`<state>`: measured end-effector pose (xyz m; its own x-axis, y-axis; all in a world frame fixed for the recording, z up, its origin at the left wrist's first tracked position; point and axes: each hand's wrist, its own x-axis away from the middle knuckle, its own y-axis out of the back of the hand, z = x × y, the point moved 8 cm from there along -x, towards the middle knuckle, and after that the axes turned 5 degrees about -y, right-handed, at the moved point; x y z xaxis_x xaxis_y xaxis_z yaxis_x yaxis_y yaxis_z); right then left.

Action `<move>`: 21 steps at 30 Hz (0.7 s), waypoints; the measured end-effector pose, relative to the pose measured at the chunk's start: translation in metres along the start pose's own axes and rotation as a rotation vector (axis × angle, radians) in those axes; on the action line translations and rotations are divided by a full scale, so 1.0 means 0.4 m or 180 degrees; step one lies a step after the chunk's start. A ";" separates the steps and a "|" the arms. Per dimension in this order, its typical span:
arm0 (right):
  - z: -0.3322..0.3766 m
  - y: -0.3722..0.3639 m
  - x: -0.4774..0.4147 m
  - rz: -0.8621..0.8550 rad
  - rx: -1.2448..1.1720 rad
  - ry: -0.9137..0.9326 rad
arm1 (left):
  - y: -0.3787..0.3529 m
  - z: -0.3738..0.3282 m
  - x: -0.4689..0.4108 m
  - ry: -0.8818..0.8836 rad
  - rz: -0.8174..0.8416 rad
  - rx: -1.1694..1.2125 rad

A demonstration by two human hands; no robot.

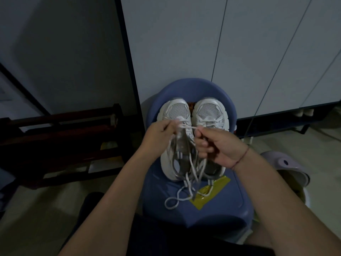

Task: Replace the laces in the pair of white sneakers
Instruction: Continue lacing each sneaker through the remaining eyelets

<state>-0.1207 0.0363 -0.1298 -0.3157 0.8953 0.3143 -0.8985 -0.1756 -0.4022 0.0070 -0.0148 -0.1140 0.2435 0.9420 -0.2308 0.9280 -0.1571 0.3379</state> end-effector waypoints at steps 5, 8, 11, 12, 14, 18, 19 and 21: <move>0.050 0.076 0.014 -0.0140 -0.0832 0.0235 | 0.080 0.107 -0.004 0.1153 -0.0944 0.0892; 0.049 0.081 0.012 -0.0292 -0.0664 0.0286 | 0.051 0.053 -0.013 0.0598 -0.0523 0.0312; 0.030 0.042 0.002 -0.0325 -0.0160 0.0249 | -0.023 -0.037 -0.001 -0.0138 0.0121 0.0068; 0.024 0.027 -0.002 -0.0308 -0.0035 0.0240 | -0.048 -0.054 0.010 -0.0260 0.0335 0.0053; 0.014 0.008 -0.007 -0.0299 0.0097 0.0220 | -0.072 -0.059 0.024 -0.0384 0.0584 0.0029; 0.012 -0.005 -0.012 -0.0255 0.0163 0.0172 | -0.041 -0.022 0.011 -0.0034 0.0297 0.0113; 0.013 -0.005 -0.012 -0.0244 0.0152 0.0183 | -0.026 -0.016 0.007 -0.0022 0.0138 -0.0014; 0.018 -0.006 -0.014 -0.0243 0.0135 0.0262 | -0.018 -0.012 0.016 0.0023 0.0007 -0.0111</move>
<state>-0.1189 0.0290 -0.1243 -0.2215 0.9370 0.2703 -0.9316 -0.1213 -0.3427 0.0004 -0.0064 -0.1134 0.2435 0.9438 -0.2235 0.9170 -0.1490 0.3700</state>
